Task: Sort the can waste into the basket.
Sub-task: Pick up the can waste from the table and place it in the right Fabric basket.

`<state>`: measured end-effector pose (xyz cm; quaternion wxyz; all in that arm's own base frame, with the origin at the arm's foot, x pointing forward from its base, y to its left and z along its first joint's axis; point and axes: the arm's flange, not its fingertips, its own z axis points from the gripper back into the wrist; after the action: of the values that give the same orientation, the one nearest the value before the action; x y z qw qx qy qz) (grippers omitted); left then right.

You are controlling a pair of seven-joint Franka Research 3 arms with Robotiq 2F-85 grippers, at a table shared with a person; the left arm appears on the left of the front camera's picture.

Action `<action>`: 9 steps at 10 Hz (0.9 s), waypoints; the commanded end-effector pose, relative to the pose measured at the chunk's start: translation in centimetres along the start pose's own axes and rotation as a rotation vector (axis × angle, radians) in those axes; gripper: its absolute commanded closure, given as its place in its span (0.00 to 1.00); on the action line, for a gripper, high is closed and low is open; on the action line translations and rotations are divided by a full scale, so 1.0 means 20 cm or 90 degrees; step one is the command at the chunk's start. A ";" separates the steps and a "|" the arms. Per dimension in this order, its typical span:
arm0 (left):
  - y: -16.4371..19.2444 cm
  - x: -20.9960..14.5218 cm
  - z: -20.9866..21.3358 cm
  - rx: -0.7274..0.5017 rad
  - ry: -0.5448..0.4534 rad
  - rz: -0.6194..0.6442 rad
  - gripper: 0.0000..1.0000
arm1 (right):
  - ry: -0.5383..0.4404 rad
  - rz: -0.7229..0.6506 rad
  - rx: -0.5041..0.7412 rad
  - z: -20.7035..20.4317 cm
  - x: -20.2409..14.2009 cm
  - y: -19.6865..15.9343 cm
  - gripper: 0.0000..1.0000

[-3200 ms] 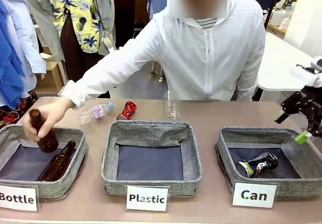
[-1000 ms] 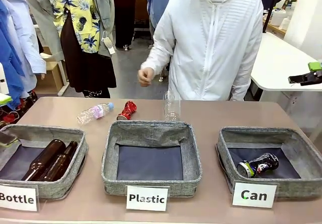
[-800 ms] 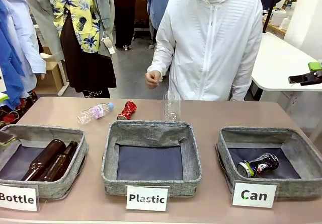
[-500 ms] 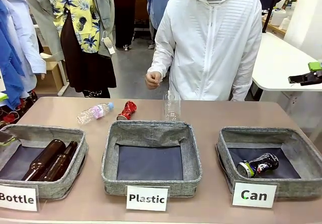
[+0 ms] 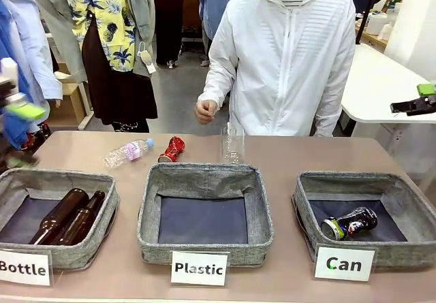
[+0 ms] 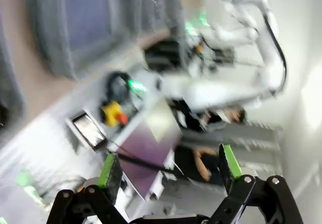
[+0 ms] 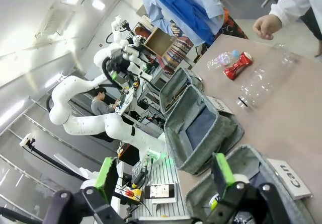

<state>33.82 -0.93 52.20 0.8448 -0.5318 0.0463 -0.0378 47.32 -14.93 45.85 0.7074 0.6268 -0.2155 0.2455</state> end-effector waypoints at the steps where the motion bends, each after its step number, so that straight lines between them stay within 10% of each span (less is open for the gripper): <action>1: -0.12 0.36 -0.03 0.146 -0.046 0.101 0.00 | 0.003 0.009 -0.004 0.00 0.01 0.01 0.00; 3: -0.21 0.58 -0.24 0.325 -0.158 0.193 0.00 | 0.003 0.009 -0.004 0.00 0.01 0.01 0.00; 5: -0.35 0.74 -0.54 0.458 -0.136 0.157 0.00 | 0.003 0.009 -0.004 0.00 0.01 0.01 0.00; 6: -0.42 0.73 -0.60 0.379 -0.059 0.089 0.00 | 0.003 0.009 -0.004 0.00 0.01 0.01 0.00; 7: -0.31 0.68 -0.47 0.388 -0.191 0.124 0.00 | 0.003 0.009 -0.004 0.00 0.01 0.01 0.00; 8: -0.36 0.70 -0.64 0.409 -0.148 0.110 0.00 | 0.003 0.009 -0.004 0.00 0.01 0.01 0.00; 9: -0.29 0.56 -0.34 0.303 -0.159 0.064 0.00 | 0.003 0.009 -0.004 0.00 0.01 0.01 0.00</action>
<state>46.23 -15.87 53.16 0.9616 -0.2618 -0.0239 0.0783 47.32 -14.93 45.83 0.7074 0.6269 -0.2154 0.2454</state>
